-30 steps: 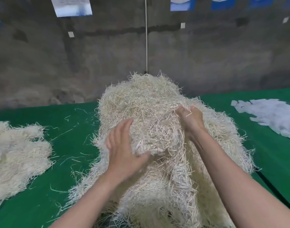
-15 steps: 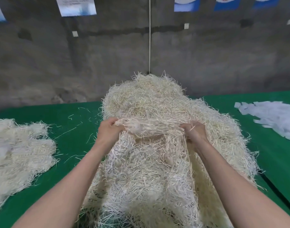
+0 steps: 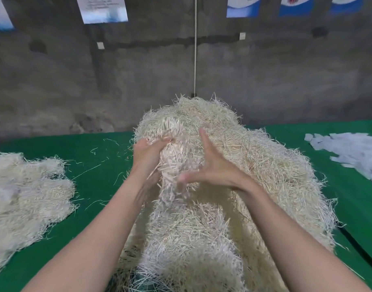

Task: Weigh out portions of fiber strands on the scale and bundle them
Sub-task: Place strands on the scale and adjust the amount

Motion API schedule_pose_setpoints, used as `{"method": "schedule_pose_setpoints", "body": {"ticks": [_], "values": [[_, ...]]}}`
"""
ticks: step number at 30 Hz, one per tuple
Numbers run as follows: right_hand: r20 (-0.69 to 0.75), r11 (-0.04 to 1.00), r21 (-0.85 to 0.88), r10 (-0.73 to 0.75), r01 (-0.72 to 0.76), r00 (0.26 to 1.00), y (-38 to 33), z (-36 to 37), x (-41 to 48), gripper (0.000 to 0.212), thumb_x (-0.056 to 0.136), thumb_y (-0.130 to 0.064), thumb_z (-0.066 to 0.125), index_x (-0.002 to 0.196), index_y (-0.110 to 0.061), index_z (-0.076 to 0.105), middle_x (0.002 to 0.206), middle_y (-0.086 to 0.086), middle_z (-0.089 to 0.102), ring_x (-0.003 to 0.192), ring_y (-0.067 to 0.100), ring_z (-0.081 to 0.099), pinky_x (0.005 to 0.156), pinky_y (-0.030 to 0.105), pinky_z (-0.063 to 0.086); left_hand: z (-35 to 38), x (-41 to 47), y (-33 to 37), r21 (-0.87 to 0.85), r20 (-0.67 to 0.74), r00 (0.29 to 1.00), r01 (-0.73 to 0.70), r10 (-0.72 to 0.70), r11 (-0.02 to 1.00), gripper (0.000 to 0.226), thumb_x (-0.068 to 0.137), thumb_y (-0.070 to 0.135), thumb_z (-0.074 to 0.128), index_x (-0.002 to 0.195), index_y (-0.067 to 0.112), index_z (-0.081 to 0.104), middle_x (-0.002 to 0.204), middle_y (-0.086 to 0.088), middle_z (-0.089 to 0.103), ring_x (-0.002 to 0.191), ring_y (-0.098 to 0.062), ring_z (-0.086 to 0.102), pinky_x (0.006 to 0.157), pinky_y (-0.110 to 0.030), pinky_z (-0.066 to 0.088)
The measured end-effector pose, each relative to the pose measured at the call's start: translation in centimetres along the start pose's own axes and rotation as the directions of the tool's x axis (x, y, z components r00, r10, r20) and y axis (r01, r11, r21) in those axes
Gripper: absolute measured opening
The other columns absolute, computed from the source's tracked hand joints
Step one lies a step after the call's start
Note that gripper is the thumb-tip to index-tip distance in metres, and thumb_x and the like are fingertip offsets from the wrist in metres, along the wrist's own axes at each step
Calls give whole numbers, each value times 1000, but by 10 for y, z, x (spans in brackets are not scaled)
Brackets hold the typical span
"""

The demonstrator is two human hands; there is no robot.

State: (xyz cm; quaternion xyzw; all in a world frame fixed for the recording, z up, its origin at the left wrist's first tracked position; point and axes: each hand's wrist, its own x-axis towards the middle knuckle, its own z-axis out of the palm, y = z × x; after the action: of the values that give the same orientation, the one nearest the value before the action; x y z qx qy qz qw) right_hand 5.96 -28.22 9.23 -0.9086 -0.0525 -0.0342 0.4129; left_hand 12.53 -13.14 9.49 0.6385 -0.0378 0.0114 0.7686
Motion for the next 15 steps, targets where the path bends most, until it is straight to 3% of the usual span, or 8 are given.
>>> {"method": "schedule_pose_setpoints", "body": {"ticks": [2,3,4,6,8,11,13,15], "values": [[96,994,59,86,-92,992,-2,30,0,135,50,-57,78,148,-28,-10,157,3,6,142,26,19,113,50,24,11,-6,10,-68,55,998,27,-23,997,99,66,35,79,147,14,25,146,-9,39,132,-27,40,109,-48,29],[87,983,92,153,-161,984,4,42,-1,113,61,-44,80,149,-20,12,149,8,31,131,27,41,105,45,40,13,-8,17,-79,54,999,10,-5,997,97,63,37,80,144,14,32,139,-8,48,125,-25,48,105,-47,37],[42,967,158,196,-200,980,15,50,1,75,73,-28,76,136,-12,40,130,11,52,108,23,60,88,39,53,12,-9,23,-49,14,998,-58,58,997,86,64,34,80,138,14,41,128,-4,56,115,-20,55,97,-42,46],[-85,908,326,304,-262,949,35,50,-1,9,87,-12,61,95,-9,63,91,8,66,62,13,61,53,25,51,2,-4,29,161,-99,963,-232,250,959,64,72,30,77,129,18,50,117,2,61,105,-15,60,88,-37,51],[-163,861,437,361,-261,918,44,41,1,13,90,-8,54,79,-10,59,76,5,61,52,11,50,49,21,43,-7,-2,27,316,-31,964,-240,263,918,75,75,40,73,139,18,39,134,-5,52,119,-25,53,100,-47,44],[-176,885,436,259,-161,949,33,35,5,20,89,1,46,85,-17,54,75,-7,49,54,7,45,47,13,38,-1,-19,1,638,331,932,-106,-146,763,112,62,62,67,150,23,10,148,-5,34,130,-27,41,101,-31,36],[-169,898,418,225,-137,960,24,38,6,30,88,6,49,106,-17,55,89,-11,47,62,3,49,49,4,39,5,-32,-14,686,453,833,-97,-319,721,114,59,55,76,147,15,16,128,-1,51,109,-17,56,86,-17,47],[-220,917,368,245,-152,944,28,39,6,44,86,10,47,126,-11,48,109,-5,48,78,-5,56,54,-3,37,8,-33,-25,651,454,822,-43,-343,758,112,50,53,84,138,8,33,119,-8,55,103,-21,58,83,-25,53]]}}
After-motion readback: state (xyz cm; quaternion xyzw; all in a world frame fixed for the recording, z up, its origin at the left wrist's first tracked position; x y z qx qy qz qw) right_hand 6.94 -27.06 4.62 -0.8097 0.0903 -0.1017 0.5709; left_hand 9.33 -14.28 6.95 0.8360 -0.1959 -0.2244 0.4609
